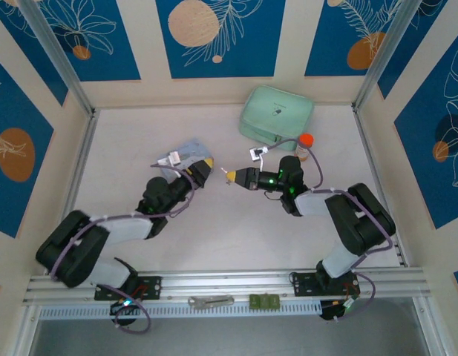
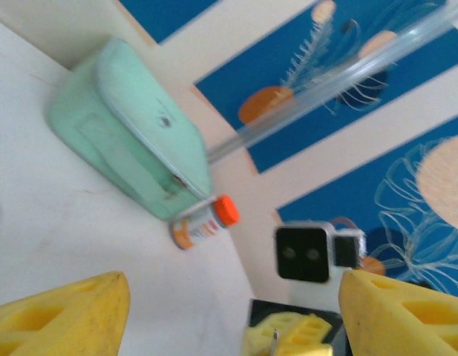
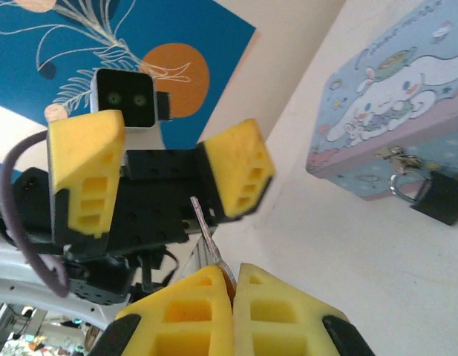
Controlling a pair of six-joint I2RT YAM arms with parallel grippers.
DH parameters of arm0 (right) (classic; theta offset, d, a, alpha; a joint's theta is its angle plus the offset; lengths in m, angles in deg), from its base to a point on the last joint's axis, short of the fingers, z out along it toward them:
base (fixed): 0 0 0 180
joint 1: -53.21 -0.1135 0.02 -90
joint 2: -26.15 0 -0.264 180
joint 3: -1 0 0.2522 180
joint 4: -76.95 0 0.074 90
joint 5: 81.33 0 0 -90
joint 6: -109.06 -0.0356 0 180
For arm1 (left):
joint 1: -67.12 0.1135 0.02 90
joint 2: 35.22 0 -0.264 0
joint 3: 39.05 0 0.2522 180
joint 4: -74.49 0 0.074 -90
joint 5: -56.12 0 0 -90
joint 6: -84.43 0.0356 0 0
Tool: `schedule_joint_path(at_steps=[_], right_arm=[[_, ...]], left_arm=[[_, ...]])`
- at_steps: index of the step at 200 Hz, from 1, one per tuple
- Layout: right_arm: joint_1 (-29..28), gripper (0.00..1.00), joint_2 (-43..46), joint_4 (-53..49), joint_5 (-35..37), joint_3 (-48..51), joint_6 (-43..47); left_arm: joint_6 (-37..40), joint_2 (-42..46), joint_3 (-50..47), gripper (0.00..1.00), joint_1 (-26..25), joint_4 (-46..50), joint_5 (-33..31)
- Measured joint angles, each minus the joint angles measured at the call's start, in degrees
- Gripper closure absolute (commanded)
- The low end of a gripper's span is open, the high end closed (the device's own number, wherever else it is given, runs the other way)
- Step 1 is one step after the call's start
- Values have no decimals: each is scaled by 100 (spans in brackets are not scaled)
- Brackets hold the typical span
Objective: Unlock the padlock with the key
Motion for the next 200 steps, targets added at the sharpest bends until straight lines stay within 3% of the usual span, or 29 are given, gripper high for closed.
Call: schedule_joint_path(at_steps=[38,76,122,200], right_arm=[[4,100,837,-1779,337,-149,1075],[-203,100,1215,-3738,1283,-719,2221],[-365,100,1174,-5182,2238,-1193,2892],[-365,100,826,-5683,2570,-1231,2914]], left_arm=[[501,1294,13,41,28,2446,-599],[581,1176,4,41,-52,3794,-975],[435,96,13,39,-262,3759,-1384],[350,-1456,573,44,-348,2688,-2046]])
